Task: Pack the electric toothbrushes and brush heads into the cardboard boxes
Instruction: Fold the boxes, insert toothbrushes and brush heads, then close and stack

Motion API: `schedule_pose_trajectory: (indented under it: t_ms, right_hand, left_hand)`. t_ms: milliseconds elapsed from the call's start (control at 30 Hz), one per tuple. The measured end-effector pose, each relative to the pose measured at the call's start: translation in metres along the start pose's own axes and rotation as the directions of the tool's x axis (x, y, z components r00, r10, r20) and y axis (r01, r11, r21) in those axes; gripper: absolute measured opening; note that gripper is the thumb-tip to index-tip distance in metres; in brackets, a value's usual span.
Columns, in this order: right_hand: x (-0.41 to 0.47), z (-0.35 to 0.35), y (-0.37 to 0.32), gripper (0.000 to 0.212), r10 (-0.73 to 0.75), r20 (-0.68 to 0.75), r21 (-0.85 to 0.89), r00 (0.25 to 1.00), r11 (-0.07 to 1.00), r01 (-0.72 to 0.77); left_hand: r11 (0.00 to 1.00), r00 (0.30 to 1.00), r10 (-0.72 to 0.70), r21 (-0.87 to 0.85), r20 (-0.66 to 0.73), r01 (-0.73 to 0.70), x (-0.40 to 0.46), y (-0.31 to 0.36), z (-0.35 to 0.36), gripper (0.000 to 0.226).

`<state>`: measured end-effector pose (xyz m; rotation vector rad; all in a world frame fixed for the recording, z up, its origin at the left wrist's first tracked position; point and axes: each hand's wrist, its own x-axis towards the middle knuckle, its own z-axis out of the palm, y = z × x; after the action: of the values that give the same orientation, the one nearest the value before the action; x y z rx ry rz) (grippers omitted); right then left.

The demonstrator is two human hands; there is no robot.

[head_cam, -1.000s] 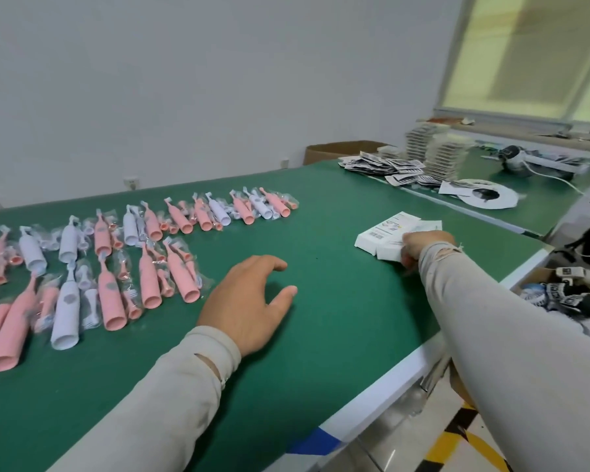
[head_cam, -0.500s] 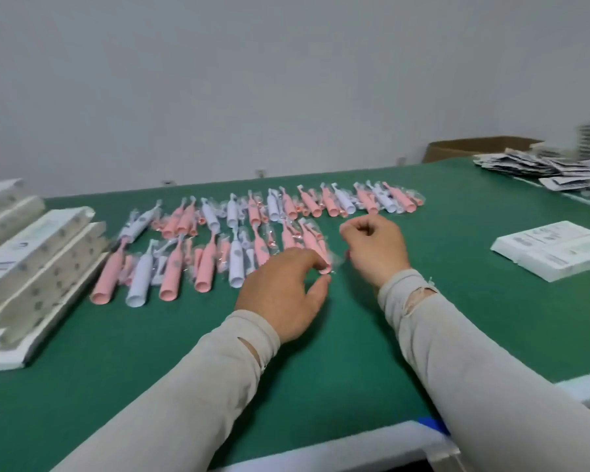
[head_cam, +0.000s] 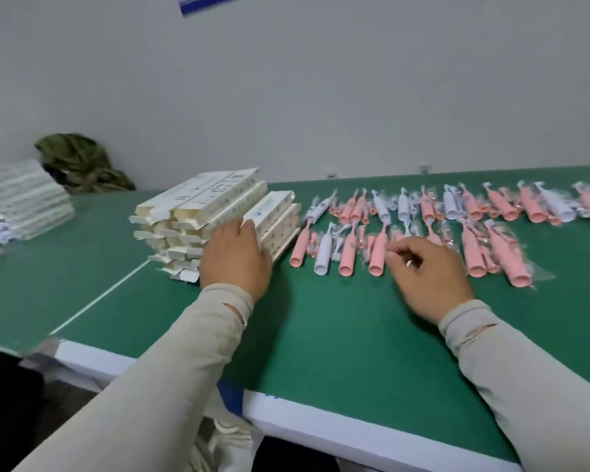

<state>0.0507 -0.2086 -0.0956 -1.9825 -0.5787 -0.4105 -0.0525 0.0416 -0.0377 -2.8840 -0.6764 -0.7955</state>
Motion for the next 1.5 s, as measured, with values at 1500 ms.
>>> schedule_pose_trajectory:
  t_ms: [1500]
  right_hand:
    - [0.011,-0.042,-0.004,0.036,0.156,0.738,0.587,0.656,0.332,-0.739]
  left_hand:
    - [-0.485,0.769,0.45,-0.599,0.454,0.637,-0.008,0.18,0.054,0.065]
